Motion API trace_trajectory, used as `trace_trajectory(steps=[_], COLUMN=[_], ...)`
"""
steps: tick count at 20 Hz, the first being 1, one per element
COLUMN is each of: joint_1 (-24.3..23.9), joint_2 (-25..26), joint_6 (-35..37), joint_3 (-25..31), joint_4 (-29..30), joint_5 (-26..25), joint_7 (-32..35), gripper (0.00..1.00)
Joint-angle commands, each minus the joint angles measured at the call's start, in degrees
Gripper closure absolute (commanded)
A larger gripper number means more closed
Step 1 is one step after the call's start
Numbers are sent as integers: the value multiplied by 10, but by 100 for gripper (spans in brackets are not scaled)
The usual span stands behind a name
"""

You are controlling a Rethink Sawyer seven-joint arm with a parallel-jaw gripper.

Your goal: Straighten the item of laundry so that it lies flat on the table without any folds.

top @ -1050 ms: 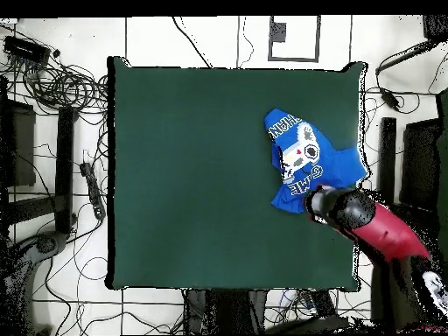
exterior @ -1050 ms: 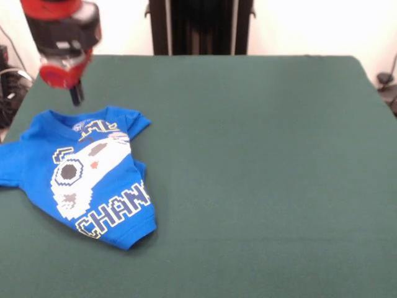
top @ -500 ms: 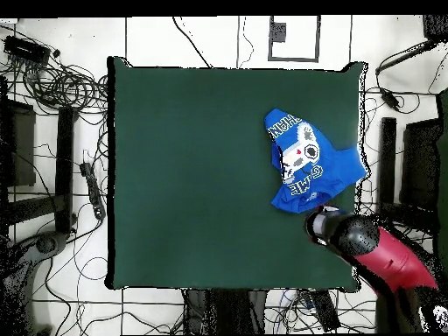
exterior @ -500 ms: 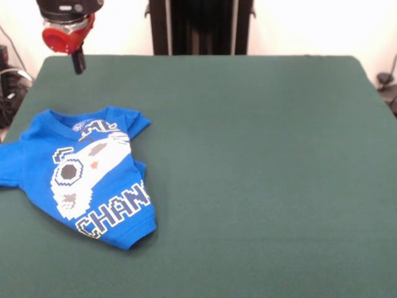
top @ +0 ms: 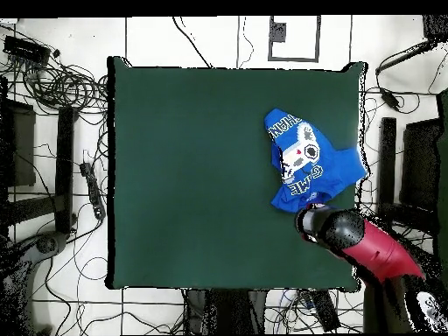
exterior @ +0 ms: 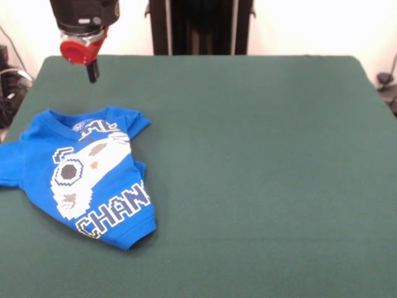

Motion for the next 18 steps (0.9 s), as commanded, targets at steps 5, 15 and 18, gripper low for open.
trace_trajectory(steps=[5,15,18], joint_1=[13,9,19], joint_2=[88,126,133], joint_6=[19,68,83], joint_3=[40,43,40], joint_4=[-96,-182,-203], joint_5=[-15,-16,-11], joint_7=[-27,-45,-37], gripper=[100,100,100])
